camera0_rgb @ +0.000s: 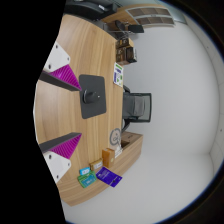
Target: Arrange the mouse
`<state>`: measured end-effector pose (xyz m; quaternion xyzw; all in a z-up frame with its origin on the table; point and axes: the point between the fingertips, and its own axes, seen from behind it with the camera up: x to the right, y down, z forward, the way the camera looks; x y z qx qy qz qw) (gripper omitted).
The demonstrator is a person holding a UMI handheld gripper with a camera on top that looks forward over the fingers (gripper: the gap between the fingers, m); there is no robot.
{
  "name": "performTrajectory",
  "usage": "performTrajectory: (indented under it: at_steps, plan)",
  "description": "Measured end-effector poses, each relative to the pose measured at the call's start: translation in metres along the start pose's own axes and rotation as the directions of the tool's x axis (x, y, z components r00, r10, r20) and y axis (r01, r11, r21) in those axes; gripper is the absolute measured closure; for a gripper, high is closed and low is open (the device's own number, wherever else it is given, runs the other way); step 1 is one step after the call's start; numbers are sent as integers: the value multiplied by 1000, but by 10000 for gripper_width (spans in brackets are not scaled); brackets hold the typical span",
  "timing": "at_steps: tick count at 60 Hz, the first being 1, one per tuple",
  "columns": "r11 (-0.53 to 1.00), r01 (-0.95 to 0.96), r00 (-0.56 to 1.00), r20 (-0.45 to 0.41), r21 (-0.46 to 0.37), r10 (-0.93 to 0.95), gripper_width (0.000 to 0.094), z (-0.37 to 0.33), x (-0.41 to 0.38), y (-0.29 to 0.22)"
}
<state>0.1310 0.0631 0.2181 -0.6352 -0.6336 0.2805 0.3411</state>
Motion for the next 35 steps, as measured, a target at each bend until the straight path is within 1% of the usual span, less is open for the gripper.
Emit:
performTrajectory:
  at_steps: [5, 14, 26, 35]
  plan:
    - [1000, -8, 1000, 6, -1, 8, 83, -41, 9, 11]
    - [1000, 11, 999, -44, 14, -10, 86, -85, 27, 28]
    - [999, -36, 998, -50, -13, 35, 85, -104, 31, 54]
    - [999, -42, 998, -51, -9, 42, 87, -111, 31, 58]
